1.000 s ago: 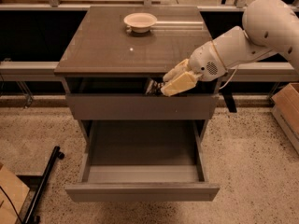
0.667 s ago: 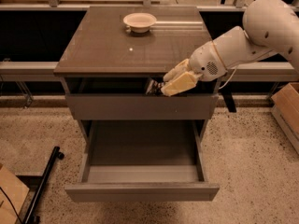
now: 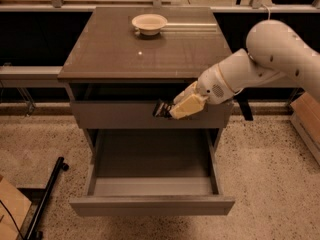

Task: Place rxbar chocolate into middle drawer

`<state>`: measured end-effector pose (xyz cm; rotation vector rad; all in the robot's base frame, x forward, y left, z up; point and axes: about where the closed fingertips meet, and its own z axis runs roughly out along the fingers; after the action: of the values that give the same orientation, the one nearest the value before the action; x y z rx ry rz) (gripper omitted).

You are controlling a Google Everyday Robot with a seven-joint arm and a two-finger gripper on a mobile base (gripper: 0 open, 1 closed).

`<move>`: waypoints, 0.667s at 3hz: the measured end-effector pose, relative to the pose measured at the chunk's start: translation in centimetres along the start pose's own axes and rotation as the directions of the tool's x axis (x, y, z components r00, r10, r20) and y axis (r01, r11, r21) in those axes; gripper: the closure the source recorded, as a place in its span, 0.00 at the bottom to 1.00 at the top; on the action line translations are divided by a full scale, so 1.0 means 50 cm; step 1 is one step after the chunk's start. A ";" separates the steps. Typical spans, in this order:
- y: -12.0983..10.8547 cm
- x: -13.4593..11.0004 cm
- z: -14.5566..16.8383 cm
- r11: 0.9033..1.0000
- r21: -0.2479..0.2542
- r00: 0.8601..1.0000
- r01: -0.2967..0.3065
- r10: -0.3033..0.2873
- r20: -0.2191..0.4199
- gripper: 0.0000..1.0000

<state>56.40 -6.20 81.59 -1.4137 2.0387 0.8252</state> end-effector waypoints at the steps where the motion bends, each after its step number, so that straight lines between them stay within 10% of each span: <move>1: 0.012 0.091 0.064 0.996 0.023 0.996 -0.088 0.087 0.024 1.00; 2: 0.012 0.172 0.121 0.990 0.040 0.990 -0.136 0.133 0.053 1.00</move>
Offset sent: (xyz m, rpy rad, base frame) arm -0.0392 -0.0190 -0.1577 0.0718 0.0667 -0.2046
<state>53.55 -7.01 71.46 -1.2301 2.1184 0.8575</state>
